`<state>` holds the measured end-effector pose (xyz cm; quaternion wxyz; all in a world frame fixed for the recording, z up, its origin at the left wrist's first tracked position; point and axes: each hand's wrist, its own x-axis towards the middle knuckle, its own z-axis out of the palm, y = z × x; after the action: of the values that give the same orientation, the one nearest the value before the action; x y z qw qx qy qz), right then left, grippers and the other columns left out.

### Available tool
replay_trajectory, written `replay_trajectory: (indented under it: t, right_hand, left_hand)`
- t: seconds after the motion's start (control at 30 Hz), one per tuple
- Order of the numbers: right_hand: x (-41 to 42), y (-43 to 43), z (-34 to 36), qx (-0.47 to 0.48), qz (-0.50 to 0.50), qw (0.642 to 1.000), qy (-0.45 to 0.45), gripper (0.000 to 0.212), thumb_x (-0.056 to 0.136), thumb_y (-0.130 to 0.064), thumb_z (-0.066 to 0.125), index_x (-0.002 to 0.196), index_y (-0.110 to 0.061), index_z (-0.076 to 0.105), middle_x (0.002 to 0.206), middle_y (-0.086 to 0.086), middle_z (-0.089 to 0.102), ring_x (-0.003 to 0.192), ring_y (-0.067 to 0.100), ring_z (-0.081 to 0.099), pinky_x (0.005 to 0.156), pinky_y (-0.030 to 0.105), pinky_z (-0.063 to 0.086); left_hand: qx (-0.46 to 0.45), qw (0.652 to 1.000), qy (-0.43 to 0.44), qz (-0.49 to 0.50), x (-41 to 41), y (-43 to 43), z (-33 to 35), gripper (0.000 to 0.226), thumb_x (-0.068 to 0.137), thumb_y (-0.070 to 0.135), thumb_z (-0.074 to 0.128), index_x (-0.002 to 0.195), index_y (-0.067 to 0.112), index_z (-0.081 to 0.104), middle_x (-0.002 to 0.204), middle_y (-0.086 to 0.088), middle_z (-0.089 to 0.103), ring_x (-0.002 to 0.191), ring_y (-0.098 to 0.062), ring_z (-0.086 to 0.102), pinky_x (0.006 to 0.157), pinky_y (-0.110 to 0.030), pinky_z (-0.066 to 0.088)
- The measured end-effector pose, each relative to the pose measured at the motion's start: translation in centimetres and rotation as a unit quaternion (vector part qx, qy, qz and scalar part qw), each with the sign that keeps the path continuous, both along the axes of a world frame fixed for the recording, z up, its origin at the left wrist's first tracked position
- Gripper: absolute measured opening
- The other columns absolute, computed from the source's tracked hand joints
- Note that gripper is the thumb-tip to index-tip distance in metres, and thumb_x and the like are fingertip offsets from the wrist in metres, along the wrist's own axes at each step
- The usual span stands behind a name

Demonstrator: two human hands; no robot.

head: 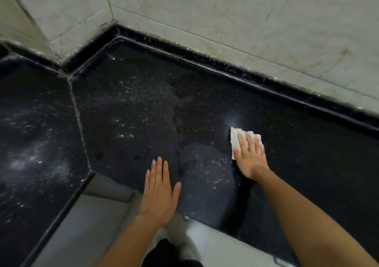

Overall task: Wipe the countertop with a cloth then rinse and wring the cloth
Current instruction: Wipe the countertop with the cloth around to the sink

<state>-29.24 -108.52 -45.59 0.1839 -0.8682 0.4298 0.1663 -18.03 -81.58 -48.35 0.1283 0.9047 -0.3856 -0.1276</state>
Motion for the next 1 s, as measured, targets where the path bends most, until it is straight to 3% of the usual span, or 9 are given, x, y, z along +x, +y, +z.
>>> replay_trajectory:
  t: [0.13,0.33,0.5,0.83,1.0]
  right_hand:
    - [-5.3,0.6,0.1,-0.003,-0.052,0.999,-0.004,0.057,0.1,-0.048,0.007,0.152,-0.033,-0.013,0.16,-0.003,-0.021,0.143,0.019,-0.029,0.116,0.038,-0.017]
    - [-10.7,3.5,0.0,-0.013,-0.075,0.997,-0.016,0.057,0.101,-0.047,0.009,0.152,-0.032,-0.011,0.16,-0.002,-0.02,0.143,0.019,-0.028,0.116,0.038,-0.017]
    - [-10.2,7.5,-0.3,-0.026,-0.071,0.997,-0.015,0.059,0.101,-0.047,0.008,0.152,-0.029,-0.015,0.159,0.0,-0.021,0.143,0.023,-0.029,0.116,0.04,-0.018]
    - [-2.7,13.1,-0.3,-0.002,0.055,0.998,-0.036,0.058,0.102,-0.045,0.009,0.151,-0.027,-0.016,0.159,0.002,-0.023,0.142,0.029,-0.03,0.113,0.041,-0.023]
    - [-3.0,15.4,-0.8,-0.004,0.195,0.98,-0.028,0.058,0.102,-0.046,0.009,0.15,-0.028,-0.018,0.158,-0.003,-0.025,0.135,0.02,-0.038,0.117,0.043,-0.017]
  left_hand:
    - [0.01,1.0,0.002,0.006,-1.0,0.6,-0.1,0.09,0.076,0.068,-0.025,0.142,0.007,-0.016,0.152,-0.007,-0.022,0.142,-0.02,-0.021,0.115,-0.035,-0.013]
    - [0.036,0.998,-0.009,0.049,-0.9,1.6,0.3,0.08,0.094,0.06,0.006,0.148,0.003,-0.005,0.156,-0.014,-0.013,0.145,-0.025,-0.014,0.118,-0.039,-0.007]
    - [0.081,0.995,-0.003,0.054,-1.5,1.4,0.7,0.075,0.095,0.051,0.014,0.148,0.002,-0.007,0.157,-0.018,-0.011,0.145,-0.03,-0.013,0.118,-0.04,-0.007]
    - [0.117,0.991,0.001,0.057,-1.3,1.0,0.8,0.073,0.098,0.05,0.015,0.149,0.004,-0.01,0.157,-0.016,-0.014,0.145,-0.028,-0.015,0.118,-0.039,-0.006]
    - [0.127,0.989,0.014,0.069,-1.4,1.0,1.1,0.073,0.098,0.051,0.015,0.149,0.006,-0.011,0.157,-0.014,-0.016,0.145,-0.026,-0.015,0.118,-0.038,-0.003]
